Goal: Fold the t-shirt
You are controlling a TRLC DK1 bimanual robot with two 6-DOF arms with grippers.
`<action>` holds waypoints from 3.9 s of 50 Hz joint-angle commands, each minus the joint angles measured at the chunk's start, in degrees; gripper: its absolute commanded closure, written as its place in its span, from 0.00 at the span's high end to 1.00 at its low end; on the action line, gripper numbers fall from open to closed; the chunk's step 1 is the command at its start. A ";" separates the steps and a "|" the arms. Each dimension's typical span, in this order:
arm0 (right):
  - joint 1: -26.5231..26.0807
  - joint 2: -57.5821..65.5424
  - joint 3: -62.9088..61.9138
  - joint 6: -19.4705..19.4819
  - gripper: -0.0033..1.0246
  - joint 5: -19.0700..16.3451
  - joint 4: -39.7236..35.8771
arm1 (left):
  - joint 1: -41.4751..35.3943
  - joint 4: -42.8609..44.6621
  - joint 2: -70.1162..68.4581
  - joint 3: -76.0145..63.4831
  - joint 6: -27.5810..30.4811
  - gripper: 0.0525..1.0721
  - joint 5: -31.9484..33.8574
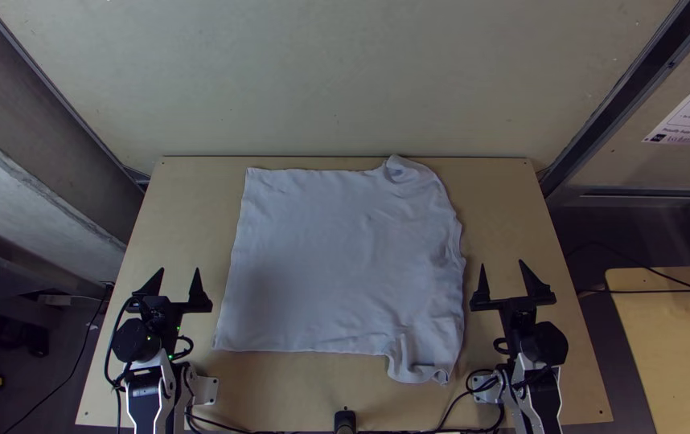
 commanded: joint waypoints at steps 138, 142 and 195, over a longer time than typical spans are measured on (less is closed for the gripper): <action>3.16 74.52 74.46 15.89 0.96 4.25 -11.04 | -7.99 -6.17 72.63 69.23 -9.44 0.94 -0.49; 3.16 77.42 75.87 16.24 0.96 4.25 -11.39 | -8.34 -7.93 77.20 72.66 -10.06 0.94 -0.67; 0.61 101.85 88.61 28.72 0.96 1.26 -25.80 | -14.50 -23.93 126.25 109.66 -14.45 0.88 -7.78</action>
